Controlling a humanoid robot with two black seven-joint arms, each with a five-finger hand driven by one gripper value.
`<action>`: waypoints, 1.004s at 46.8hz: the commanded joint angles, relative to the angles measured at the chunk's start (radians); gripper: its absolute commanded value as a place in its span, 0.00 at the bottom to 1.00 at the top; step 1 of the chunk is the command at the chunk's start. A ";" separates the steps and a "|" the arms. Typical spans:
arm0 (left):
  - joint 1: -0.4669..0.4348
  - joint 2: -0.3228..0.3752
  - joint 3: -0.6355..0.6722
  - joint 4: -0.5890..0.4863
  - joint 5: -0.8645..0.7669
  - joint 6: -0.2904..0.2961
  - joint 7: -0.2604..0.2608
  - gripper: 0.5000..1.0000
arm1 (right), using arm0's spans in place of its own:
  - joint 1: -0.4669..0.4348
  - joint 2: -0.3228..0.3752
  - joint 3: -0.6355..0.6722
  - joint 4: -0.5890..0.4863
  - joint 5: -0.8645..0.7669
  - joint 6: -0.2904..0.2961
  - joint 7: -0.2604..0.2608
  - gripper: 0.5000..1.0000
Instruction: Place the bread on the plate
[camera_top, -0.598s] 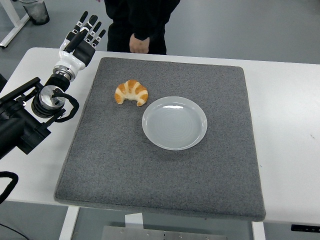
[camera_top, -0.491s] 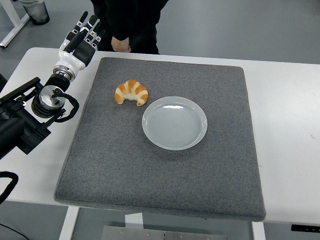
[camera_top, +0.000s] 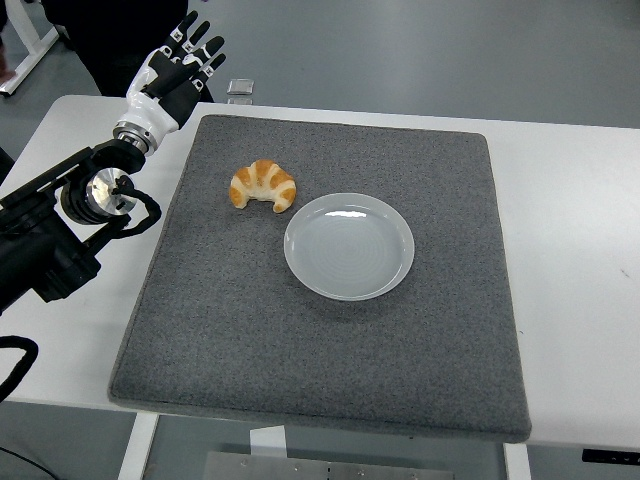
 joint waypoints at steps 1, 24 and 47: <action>-0.027 0.005 0.002 0.017 0.148 0.039 0.001 1.00 | 0.000 0.000 0.000 0.000 0.000 0.000 0.000 0.90; -0.466 0.175 0.763 -0.073 0.356 0.018 0.014 1.00 | 0.000 0.000 0.000 0.000 0.000 0.002 0.000 0.91; -0.598 0.195 1.031 -0.078 0.702 -0.033 0.014 0.99 | 0.000 0.000 0.000 0.000 0.000 0.000 0.000 0.90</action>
